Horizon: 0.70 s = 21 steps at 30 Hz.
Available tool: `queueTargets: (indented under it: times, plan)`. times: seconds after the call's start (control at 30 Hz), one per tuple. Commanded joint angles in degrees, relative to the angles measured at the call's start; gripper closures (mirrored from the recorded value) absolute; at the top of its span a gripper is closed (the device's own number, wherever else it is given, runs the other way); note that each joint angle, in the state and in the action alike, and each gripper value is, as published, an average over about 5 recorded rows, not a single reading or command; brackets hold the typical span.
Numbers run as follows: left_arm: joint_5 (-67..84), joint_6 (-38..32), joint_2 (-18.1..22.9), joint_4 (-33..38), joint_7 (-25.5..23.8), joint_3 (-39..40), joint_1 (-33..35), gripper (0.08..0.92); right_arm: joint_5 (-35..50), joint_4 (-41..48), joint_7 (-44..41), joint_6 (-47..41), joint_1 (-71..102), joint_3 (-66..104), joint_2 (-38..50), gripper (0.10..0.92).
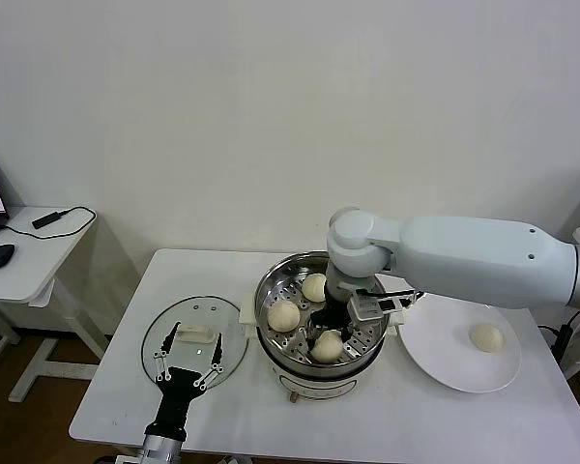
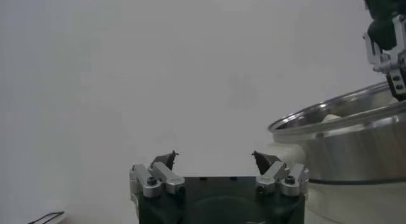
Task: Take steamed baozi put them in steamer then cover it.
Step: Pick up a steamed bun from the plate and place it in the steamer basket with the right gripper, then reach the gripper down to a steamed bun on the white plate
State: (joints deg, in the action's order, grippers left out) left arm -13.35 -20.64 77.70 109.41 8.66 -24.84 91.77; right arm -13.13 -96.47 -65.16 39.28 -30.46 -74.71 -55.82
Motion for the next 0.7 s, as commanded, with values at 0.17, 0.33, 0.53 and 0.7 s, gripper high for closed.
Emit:
queueTargets:
  times: [0.17,0.33,0.53,0.7]
  plan:
    - [0.0,-0.1,0.1,0.0,0.3,-0.1,0.0,0.177,-3.9,0.5,0.2,-0.1,2.2,1.2,-0.9,0.278]
    - [0.0,-0.1,0.2,0.0,0.5,-0.2,0.0,0.177,-2.7,0.5,-0.3,-0.4,1.0,4.1,1.2,0.208]
    - [0.0,0.0,0.2,0.0,0.5,0.0,-0.1,0.177,6.5,3.6,-3.4,-6.0,-2.2,10.2,7.7,0.203]
    - [-0.1,0.0,0.1,0.3,0.5,-0.1,0.0,0.177,19.1,11.7,-7.6,-22.2,-6.0,9.3,15.2,0.203]
